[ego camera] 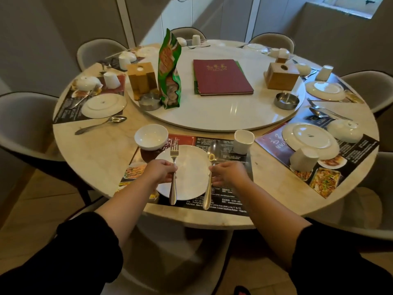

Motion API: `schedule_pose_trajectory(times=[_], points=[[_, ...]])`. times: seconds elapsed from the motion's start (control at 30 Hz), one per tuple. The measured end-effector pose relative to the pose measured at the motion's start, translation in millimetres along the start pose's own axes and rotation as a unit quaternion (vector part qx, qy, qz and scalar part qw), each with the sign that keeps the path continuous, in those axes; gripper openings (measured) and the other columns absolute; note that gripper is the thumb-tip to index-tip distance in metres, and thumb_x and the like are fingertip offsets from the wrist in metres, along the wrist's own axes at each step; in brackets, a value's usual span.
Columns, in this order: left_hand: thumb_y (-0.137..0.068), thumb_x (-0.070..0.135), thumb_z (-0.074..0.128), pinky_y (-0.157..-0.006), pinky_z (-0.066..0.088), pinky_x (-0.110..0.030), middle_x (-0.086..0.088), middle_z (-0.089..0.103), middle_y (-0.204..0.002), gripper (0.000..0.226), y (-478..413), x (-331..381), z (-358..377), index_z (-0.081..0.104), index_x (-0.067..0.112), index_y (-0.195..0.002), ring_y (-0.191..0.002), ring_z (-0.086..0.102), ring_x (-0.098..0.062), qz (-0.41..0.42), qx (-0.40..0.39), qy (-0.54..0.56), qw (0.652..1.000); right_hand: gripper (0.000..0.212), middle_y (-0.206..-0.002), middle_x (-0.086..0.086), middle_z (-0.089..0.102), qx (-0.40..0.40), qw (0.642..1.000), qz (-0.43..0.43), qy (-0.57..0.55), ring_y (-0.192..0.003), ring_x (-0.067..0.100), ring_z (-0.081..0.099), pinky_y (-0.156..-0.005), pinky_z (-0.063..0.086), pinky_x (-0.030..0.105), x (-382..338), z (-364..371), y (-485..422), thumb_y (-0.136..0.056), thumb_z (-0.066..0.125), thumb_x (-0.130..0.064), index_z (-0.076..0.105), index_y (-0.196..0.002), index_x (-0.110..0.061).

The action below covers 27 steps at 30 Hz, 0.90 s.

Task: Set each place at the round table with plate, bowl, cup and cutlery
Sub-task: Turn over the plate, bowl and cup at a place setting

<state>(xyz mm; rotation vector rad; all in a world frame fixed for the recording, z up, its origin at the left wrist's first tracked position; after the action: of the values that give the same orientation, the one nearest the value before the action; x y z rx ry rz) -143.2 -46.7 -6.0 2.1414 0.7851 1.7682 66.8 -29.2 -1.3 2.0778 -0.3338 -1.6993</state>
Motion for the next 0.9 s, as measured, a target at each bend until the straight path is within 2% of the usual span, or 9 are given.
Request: schedule_pose_trajectory(times=[0.13, 0.2, 0.27, 0.37, 0.53, 0.63, 0.73, 0.83, 0.9], points=[[-0.085, 0.002, 0.065, -0.047, 0.053, -0.018, -0.011, 0.063, -0.078, 0.012, -16, 1, 1, 0.060, -0.001, -0.095, -0.065, 0.063, -0.018, -0.017, -0.007, -0.037, 0.999, 0.025, -0.081, 0.017, 0.065, -0.028, 0.998, 0.044, 0.030, -0.059, 0.019, 0.063, -0.051, 0.056, 0.024, -15, 37, -18, -0.085, 0.067, -0.008, 0.059, -0.103, 0.006], [-0.085, 0.002, 0.065, -0.050, 0.053, -0.020, -0.011, 0.063, -0.077, 0.006, -22, 0, 2, 0.060, 0.002, -0.087, -0.065, 0.062, -0.017, -0.035, -0.004, -0.053, 0.998, 0.016, -0.073, 0.013, 0.061, -0.052, 0.993, 0.089, 0.063, -0.059, 0.018, 0.059, -0.051, 0.054, 0.023, -17, 49, -27, -0.088, 0.063, -0.010, 0.057, -0.093, 0.004], [-0.084, 0.003, 0.066, -0.057, 0.053, -0.024, -0.011, 0.063, -0.076, 0.009, -29, -2, 1, 0.059, 0.005, -0.079, -0.066, 0.062, -0.018, -0.048, 0.002, -0.067, 0.997, 0.020, -0.070, 0.010, 0.057, -0.070, 0.986, 0.127, 0.087, -0.059, 0.016, 0.057, -0.055, 0.053, 0.024, -17, 56, -34, -0.092, 0.057, -0.012, 0.052, -0.077, 0.000], [-0.083, 0.004, 0.068, -0.067, 0.054, -0.029, -0.015, 0.065, -0.082, 0.010, -35, -7, -1, 0.059, 0.006, -0.079, -0.074, 0.065, -0.023, -0.052, 0.008, -0.073, 0.996, 0.024, -0.069, 0.009, 0.055, -0.073, 0.982, 0.142, 0.097, -0.059, 0.015, 0.055, -0.059, 0.052, 0.028, -15, 60, -43, -0.094, 0.055, -0.011, 0.049, -0.072, -0.003], [-0.081, 0.005, 0.071, -0.081, 0.057, -0.039, -0.019, 0.067, -0.096, 0.010, -40, -9, -2, 0.061, 0.005, -0.081, -0.091, 0.067, -0.030, -0.054, 0.011, -0.088, 0.995, 0.025, -0.059, 0.007, 0.058, -0.091, 0.977, 0.156, 0.116, -0.041, 0.010, 0.058, -0.041, 0.047, 0.018, -16, 60, -45, -0.097, 0.048, -0.010, 0.046, -0.072, -0.007], [-0.080, 0.009, 0.072, -0.073, 0.057, -0.032, -0.016, 0.067, -0.094, 0.011, -41, -8, -4, 0.064, 0.003, -0.086, -0.081, 0.066, -0.025, -0.047, 0.021, -0.132, 0.990, 0.022, -0.065, 0.008, 0.058, -0.053, 0.981, 0.144, 0.123, -0.055, 0.015, 0.058, -0.054, 0.053, 0.024, -12, 59, -53, -0.092, 0.058, -0.012, 0.052, -0.073, -0.002], [-0.078, 0.018, 0.076, -0.072, 0.058, -0.032, -0.013, 0.070, -0.088, 0.017, -41, -7, -6, 0.065, 0.007, -0.086, -0.069, 0.066, -0.019, -0.011, 0.044, -0.196, 0.980, 0.024, -0.067, 0.009, 0.061, -0.031, 0.980, 0.120, 0.157, -0.057, 0.017, 0.061, -0.071, 0.057, 0.031, -6, 60, -60, -0.088, 0.063, -0.015, 0.055, -0.070, -0.002], [-0.081, 0.032, 0.072, -0.076, 0.057, -0.038, -0.010, 0.065, -0.098, 0.034, -40, -8, -13, 0.059, 0.010, -0.104, -0.085, 0.065, -0.024, 0.053, 0.107, -0.266, 0.957, 0.024, -0.067, 0.009, 0.060, -0.035, 0.978, 0.110, 0.175, -0.058, 0.016, 0.060, -0.076, 0.057, 0.032, -7, 61, -62, -0.089, 0.062, -0.016, 0.056, -0.071, -0.001], [-0.084, 0.029, 0.068, -0.077, 0.053, -0.036, -0.010, 0.058, -0.113, 0.043, -39, -11, -24, 0.053, 0.010, -0.119, -0.099, 0.059, -0.027, 0.093, 0.156, -0.258, 0.949, 0.025, -0.067, 0.008, 0.062, -0.034, 0.976, 0.097, 0.193, -0.059, 0.016, 0.061, -0.077, 0.057, 0.032, -7, 60, -61, -0.089, 0.063, -0.018, 0.058, -0.073, 0.000]])
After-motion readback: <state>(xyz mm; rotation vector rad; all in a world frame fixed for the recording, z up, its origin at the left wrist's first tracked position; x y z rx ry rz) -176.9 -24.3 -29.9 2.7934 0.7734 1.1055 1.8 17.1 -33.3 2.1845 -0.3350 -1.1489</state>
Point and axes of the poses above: each hand's wrist, its own y-axis away from the middle knuckle, its own z-axis out of the palm, x = y × z, the point moved 2 cm from there along -y, towards the middle knuckle
